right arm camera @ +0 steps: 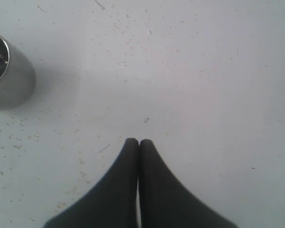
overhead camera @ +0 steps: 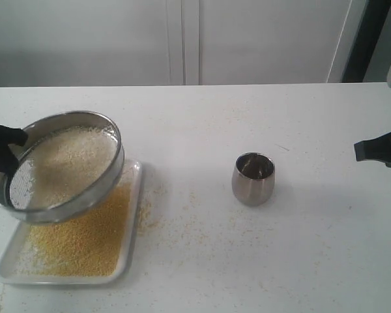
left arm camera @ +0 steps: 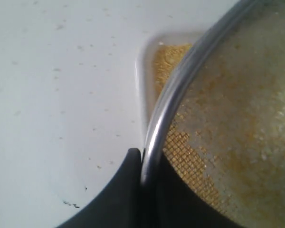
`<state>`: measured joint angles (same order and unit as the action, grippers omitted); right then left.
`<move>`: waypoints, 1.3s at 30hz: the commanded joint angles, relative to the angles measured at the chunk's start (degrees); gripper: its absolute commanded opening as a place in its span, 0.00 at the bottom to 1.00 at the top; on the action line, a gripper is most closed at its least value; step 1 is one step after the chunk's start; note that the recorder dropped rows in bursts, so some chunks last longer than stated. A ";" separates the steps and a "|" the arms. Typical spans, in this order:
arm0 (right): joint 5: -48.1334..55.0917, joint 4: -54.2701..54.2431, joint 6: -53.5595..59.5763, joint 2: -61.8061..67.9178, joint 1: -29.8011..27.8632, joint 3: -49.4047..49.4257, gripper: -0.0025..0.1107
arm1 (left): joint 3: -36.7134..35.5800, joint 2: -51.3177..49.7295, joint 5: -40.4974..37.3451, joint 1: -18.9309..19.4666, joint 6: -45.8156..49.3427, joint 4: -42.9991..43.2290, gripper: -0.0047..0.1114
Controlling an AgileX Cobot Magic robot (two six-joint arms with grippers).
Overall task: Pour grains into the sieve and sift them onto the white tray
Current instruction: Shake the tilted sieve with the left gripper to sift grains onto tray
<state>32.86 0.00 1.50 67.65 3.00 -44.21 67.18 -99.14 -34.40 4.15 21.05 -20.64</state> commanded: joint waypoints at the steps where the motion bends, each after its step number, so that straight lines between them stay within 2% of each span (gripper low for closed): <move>1: -0.42 0.00 0.16 -0.39 -0.25 -0.28 0.02 | 0.15 1.21 -3.20 -0.75 -3.05 3.48 0.04; 3: -0.42 0.00 0.16 -0.39 -0.25 -0.28 0.02 | 0.15 1.21 -1.06 -0.02 -15.67 3.36 0.04; 5: -0.42 0.00 0.16 -0.39 -0.25 -0.28 0.02 | 0.15 1.47 -3.66 -2.39 7.30 2.29 0.04; 6: -0.42 0.00 0.16 -0.39 -0.25 -0.28 0.02 | 0.15 1.47 -6.44 -3.16 15.66 2.29 0.04; 7: -0.42 0.00 0.16 -0.39 -0.25 -0.28 0.02 | 0.15 1.47 -6.75 -3.16 15.43 2.29 0.04; 8: -0.42 0.00 0.16 -0.39 -0.25 -0.28 0.02 | 0.15 1.47 -5.22 -2.86 9.93 2.49 0.04; 11: -0.42 0.00 0.16 -0.39 -0.25 -0.28 0.02 | 0.15 1.47 0.72 -0.69 -15.32 2.28 0.04; 12: -0.42 0.00 0.16 -0.39 -0.25 -0.28 0.02 | 0.15 1.47 1.37 -0.71 -17.96 1.74 0.04; 13: -0.42 0.00 0.16 -0.39 -0.25 -0.28 0.02 | 0.15 1.47 1.32 -1.05 -14.39 1.35 0.04; 15: -0.42 0.00 0.16 -0.39 -0.25 -0.28 0.02 | 0.15 1.83 -0.61 -2.98 1.65 1.38 0.04; 17: -0.42 0.00 0.16 -0.39 -0.25 -0.28 0.02 | 0.15 1.83 -4.37 -3.84 12.68 1.44 0.04; 19: -0.42 0.00 0.16 -0.39 -0.25 -0.28 0.02 | 0.15 1.83 -3.61 -3.25 6.48 1.44 0.04; 22: -0.42 0.00 0.16 -0.39 -0.25 -0.28 0.02 | 0.15 1.83 0.53 -1.16 -14.48 1.35 0.04; 23: -0.42 0.00 0.16 -0.39 -0.25 -0.28 0.02 | 0.15 1.83 0.84 -0.88 -16.13 1.35 0.04; 25: -0.42 0.00 0.16 -0.39 -0.25 -0.28 0.02 | 0.15 1.83 0.09 -1.54 -8.76 1.35 0.04; 27: -0.42 0.00 0.16 -0.39 -0.25 -0.28 0.02 | 0.15 1.83 -3.72 -2.43 8.50 1.35 0.04; 28: -0.42 0.00 0.16 -0.39 -0.25 -0.28 0.02 | 0.15 1.72 -6.28 -2.44 13.47 1.45 0.04; 29: -0.42 0.00 0.16 -0.39 -0.25 -0.28 0.02 | 0.15 1.72 -6.87 -2.44 12.49 1.58 0.04; 32: -0.42 0.00 0.16 -0.39 -0.25 -0.28 0.02 | 0.15 1.72 -1.96 0.21 -12.29 1.84 0.04; 33: -0.42 0.00 0.16 -0.39 -0.25 -0.28 0.02 | 0.15 1.72 -1.28 0.77 -16.13 1.02 0.04; 35: -0.42 0.00 0.16 -0.39 -0.25 -0.28 0.02 | 0.15 1.72 -1.26 0.44 -9.38 -0.12 0.04; 37: -0.42 0.00 0.16 -0.39 -0.25 -0.28 0.02 | 0.15 1.72 -4.25 -0.79 7.72 -0.52 0.04; 39: -0.42 0.00 0.16 -0.39 -0.25 -0.28 0.02 | 0.15 1.72 -8.34 -1.05 17.15 -0.26 0.04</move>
<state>32.86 0.00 1.50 67.65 3.00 -44.21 67.16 -98.31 -35.12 4.23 24.71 -18.54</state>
